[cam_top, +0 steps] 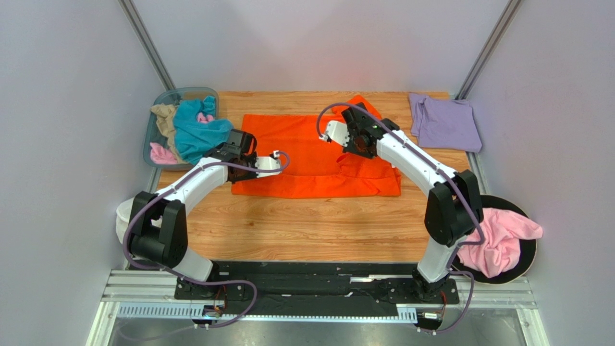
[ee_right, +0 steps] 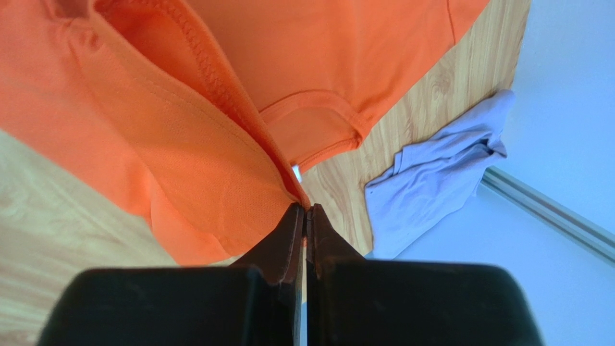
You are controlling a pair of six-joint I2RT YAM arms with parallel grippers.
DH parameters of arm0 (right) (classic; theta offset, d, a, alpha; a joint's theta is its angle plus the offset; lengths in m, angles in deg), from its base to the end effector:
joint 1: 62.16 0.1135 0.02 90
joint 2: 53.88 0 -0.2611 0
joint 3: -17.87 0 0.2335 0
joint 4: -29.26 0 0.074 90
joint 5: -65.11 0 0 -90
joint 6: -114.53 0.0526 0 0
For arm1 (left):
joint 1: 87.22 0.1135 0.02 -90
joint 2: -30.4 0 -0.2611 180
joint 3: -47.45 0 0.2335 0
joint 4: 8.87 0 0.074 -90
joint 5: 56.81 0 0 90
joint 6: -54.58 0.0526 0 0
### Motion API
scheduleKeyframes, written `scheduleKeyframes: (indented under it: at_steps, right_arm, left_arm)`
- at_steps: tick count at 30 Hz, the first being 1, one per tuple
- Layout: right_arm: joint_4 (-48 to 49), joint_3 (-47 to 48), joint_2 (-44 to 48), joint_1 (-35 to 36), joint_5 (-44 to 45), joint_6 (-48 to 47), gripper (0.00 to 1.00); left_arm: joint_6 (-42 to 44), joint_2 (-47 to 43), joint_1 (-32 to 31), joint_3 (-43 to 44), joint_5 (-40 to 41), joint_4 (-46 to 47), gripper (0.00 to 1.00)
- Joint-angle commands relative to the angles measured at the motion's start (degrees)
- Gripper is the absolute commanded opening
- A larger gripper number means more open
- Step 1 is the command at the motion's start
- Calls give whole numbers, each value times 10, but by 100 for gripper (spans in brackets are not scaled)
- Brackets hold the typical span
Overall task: Fold and stack the t-shirts
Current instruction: Fold the tshirt
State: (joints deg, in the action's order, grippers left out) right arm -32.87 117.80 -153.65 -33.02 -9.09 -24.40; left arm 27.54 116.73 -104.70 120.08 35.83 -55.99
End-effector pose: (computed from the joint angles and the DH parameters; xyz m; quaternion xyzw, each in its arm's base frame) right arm 0.3182 0.1610 0.2615 -0.5794 0.7674 -0.1726 0.2134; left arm 0.2791 -0.0854 0.2083 0.6203 0.7425 0.1179 0.2236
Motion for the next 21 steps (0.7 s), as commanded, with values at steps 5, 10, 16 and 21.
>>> scheduleKeyframes:
  at_steps: [5, 10, 16, 21]
  right_arm:
    - [29, 101, -75, -11, -2, -23, 0]
    - [29, 136, -115, -15, 5, -30, 0]
    - [31, 148, -140, -25, 6, -34, 0]
    - [35, 149, -152, -37, 10, -37, 0]
  left_arm:
    - [14, 14, 4, 3, 4, 26, 0]
    - [19, 20, 8, 4, 9, 32, 0]
    - [21, 31, 16, 12, 11, 43, 0]
    - [24, 52, 21, 15, 18, 55, 0]
